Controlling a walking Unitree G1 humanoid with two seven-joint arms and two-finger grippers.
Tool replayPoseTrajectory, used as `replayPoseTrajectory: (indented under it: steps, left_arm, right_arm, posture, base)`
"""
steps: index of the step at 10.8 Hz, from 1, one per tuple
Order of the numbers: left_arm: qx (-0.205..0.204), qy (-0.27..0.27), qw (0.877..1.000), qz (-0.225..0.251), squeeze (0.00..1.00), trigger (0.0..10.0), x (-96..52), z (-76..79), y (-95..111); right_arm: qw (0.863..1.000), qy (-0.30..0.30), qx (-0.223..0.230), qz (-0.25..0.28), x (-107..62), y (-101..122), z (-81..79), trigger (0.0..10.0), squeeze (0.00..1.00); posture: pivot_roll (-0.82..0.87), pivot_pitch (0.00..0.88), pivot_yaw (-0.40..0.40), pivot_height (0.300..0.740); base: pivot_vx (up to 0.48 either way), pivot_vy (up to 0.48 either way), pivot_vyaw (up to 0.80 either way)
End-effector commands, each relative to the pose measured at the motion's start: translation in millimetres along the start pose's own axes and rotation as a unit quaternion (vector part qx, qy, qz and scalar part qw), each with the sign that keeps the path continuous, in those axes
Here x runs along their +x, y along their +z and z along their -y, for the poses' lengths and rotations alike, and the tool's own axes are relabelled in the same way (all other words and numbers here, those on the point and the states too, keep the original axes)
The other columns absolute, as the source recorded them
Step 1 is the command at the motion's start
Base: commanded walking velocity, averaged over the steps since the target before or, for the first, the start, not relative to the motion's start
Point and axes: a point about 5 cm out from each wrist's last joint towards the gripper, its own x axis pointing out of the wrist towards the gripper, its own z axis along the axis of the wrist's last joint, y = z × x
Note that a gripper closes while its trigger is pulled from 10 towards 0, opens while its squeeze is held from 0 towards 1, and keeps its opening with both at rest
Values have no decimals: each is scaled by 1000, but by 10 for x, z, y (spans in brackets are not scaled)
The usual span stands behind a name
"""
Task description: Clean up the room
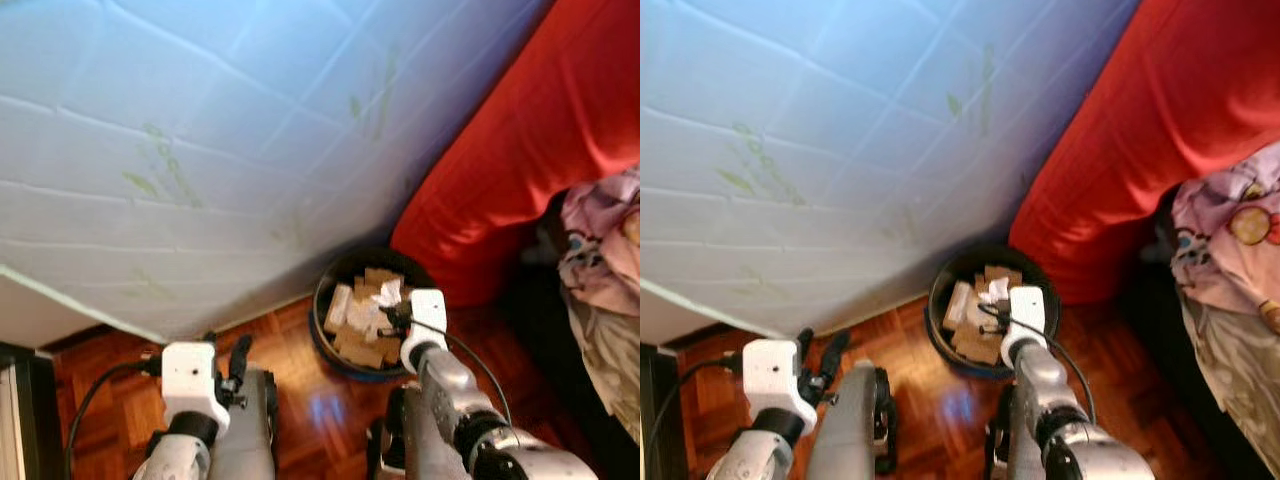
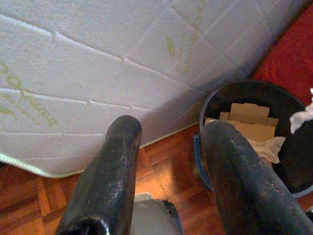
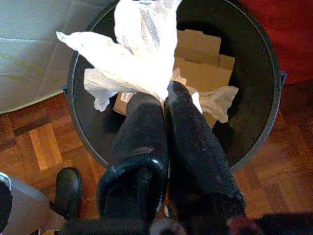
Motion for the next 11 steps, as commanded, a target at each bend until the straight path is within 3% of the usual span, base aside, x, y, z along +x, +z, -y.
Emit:
replayPoseTrajectory:
  steps: [1, 4, 11]
  left_arm:
    - [-1, 5, 1000, -19, 0, 10000, -70, 6, -32]
    - [-3, 4, 1000, -21, 0, 10000, -69, 29, 16]
    - [22, -8, 1000, 0, 0, 10000, 77, 5, 98]
  right_arm:
    - [1000, -8, -6, -29, -31, -134, 19, 10000, 918]
    - [1000, -18, -9, -14, -27, -78, 70, 10000, 1000]
    - [1000, -24, -8, 2, -22, -34, 80, 10000, 1000]
  posture:
    - [300, 418, 1, 636]
    - [300, 424, 0, 636]
    - [292, 419, 2, 636]
  base:
    - [0, 0, 0]
    - [0, 0, 0]
    - [0, 0, 0]
